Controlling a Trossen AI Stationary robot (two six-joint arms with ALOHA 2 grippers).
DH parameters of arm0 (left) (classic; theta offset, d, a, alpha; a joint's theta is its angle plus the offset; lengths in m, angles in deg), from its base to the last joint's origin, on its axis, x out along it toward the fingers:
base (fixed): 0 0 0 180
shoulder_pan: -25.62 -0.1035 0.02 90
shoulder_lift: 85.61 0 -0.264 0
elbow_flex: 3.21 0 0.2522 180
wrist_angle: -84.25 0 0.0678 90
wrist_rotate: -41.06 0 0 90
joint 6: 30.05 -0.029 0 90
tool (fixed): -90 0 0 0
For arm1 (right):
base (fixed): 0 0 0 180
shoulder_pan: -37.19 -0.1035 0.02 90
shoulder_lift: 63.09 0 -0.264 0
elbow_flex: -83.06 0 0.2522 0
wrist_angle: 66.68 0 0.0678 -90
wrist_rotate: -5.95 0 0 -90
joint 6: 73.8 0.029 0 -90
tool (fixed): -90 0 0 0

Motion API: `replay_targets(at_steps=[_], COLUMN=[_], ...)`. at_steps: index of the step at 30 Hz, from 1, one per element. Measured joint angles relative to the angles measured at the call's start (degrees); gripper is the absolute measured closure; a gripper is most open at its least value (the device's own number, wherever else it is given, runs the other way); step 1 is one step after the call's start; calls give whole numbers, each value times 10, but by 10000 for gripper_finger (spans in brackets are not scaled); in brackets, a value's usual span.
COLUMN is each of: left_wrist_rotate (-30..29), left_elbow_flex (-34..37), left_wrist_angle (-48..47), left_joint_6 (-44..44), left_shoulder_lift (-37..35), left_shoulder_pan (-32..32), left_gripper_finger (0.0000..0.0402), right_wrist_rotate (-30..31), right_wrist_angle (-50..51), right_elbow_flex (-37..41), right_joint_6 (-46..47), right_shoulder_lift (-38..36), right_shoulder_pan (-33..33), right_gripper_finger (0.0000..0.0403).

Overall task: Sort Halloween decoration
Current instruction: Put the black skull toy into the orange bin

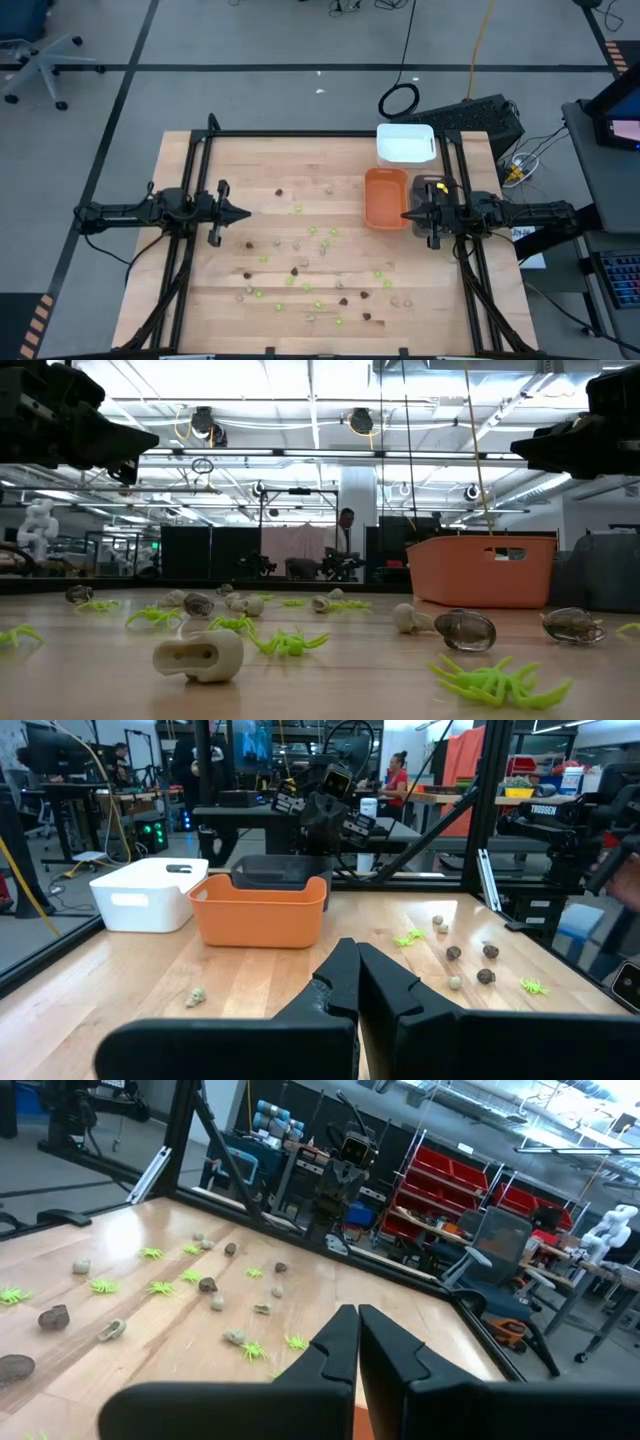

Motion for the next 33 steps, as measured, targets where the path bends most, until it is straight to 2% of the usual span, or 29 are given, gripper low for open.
replay_targets(at_steps=[7, 15, 33], left_wrist_rotate=[0, 0, 0], left_elbow_flex=[0, 0, 0], left_wrist_angle=[0, 0, 0], left_joint_6=[0, 0, 0], left_shoulder_lift=[0, 0, 0], left_shoulder_pan=[0, 0, 0], left_gripper_finger=[402, 402, 402], right_wrist_rotate=[0, -1, -1], right_wrist_angle=[0, 0, 3], right_elbow_flex=[0, 0, -6], right_joint_6=[-20, 104, 242], right_shoulder_lift=[0, 0, 9], right_shoulder_pan=[0, 0, 0], right_gripper_finger=[403, 403, 403])
